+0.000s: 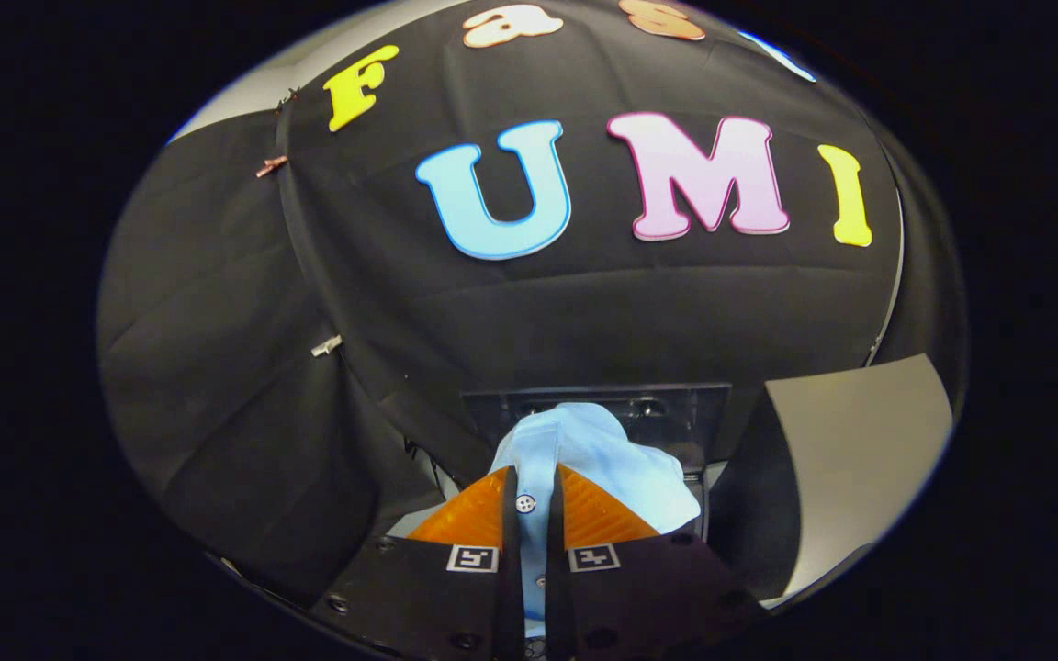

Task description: Put the clothes into the washing machine and then close the washing machine lid.

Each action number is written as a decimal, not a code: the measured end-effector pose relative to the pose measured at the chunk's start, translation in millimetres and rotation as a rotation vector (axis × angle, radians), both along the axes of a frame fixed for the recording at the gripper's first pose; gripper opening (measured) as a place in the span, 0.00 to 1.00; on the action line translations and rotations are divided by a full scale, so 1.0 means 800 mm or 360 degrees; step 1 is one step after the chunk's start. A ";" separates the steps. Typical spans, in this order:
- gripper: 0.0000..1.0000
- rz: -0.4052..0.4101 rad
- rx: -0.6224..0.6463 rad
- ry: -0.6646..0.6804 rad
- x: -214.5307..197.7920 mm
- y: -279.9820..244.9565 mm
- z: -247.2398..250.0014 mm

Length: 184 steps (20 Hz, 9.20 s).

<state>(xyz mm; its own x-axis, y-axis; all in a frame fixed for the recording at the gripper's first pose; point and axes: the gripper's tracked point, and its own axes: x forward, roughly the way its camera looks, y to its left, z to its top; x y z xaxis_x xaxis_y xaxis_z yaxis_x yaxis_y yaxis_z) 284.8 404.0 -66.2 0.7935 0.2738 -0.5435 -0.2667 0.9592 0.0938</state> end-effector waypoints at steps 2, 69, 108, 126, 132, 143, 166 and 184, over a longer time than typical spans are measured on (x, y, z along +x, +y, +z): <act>0.13 -0.0036 -0.0015 0.0072 0.015 0.001 -0.053; 0.99 -0.0271 -0.0138 -0.0558 0.269 -0.004 -0.060; 0.96 -0.0135 -0.0190 -0.0289 0.146 -0.005 -0.176; 1.00 -0.0198 -0.0252 -0.0464 0.235 0.007 -0.082; 1.00 -0.0155 -0.0242 -0.0441 0.186 0.001 -0.085; 1.00 -0.0123 -0.0215 -0.0463 0.104 -0.005 -0.104; 0.99 -0.0133 -0.0122 -0.0404 0.013 -0.034 -0.114; 0.99 -0.0165 -0.0174 -0.0948 -0.123 -0.132 0.072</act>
